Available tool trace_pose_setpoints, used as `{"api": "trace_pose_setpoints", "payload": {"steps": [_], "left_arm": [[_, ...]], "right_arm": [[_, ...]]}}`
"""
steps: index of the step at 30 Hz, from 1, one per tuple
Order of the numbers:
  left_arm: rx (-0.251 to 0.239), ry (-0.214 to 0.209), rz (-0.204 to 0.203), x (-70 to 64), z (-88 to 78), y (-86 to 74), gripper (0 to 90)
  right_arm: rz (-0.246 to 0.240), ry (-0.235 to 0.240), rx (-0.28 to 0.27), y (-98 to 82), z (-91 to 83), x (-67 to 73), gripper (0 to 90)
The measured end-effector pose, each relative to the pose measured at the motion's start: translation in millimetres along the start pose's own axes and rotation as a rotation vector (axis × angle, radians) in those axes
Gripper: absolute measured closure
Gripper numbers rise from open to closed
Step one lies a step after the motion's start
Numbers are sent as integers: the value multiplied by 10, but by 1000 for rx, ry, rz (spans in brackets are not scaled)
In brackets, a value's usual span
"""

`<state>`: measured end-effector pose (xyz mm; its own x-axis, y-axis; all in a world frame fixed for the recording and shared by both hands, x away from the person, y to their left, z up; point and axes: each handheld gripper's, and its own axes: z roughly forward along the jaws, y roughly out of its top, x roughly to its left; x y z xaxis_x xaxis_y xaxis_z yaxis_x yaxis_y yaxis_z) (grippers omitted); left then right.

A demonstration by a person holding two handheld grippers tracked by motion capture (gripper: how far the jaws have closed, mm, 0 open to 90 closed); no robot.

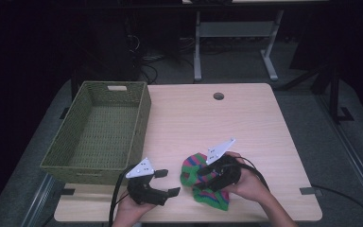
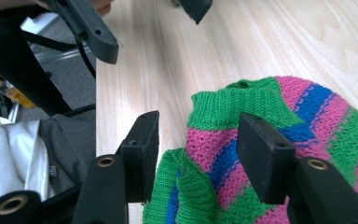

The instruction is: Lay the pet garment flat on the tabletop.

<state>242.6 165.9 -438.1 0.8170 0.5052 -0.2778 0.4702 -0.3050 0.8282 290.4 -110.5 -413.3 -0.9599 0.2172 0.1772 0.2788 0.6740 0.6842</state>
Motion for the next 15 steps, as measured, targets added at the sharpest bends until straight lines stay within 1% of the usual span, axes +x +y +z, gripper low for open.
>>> {"api": "trace_pose_setpoints", "payload": {"steps": [2, 4, 6, 7, 8, 9, 11, 14, 15], "left_arm": [[6, -1, 1, 4, 2, 2, 169], [8, -1, -1, 5, 3, 0, 169], [3, -3, -2, 4, 1, -3, 169], [1, -2, 2, 5, -6, -3, 169], [-1, -1, 2, 5, -10, -2, 169], [-5, 0, -2, 2, -13, -1, 169], [-6, 0, -5, 0, -17, 0, 169], [1, 0, 1, 8, -8, -3, 169], [3, -1, 3, 7, -7, -3, 169]], "right_arm": [[-11, -13, 25, -9, 37, 2, 491], [-10, -31, 37, -24, 63, -9, 506], [-8, -37, 43, -35, 91, -22, 543], [-10, -44, 41, -34, 102, -20, 559], [-13, -58, 53, -30, 116, -16, 575], [-18, -61, 55, -29, 127, -13, 586], [-24, -68, 60, -29, 150, -3, 636], [-17, -75, 76, -39, 166, -20, 687], [-13, -75, 72, -44, 164, -22, 713]]}}
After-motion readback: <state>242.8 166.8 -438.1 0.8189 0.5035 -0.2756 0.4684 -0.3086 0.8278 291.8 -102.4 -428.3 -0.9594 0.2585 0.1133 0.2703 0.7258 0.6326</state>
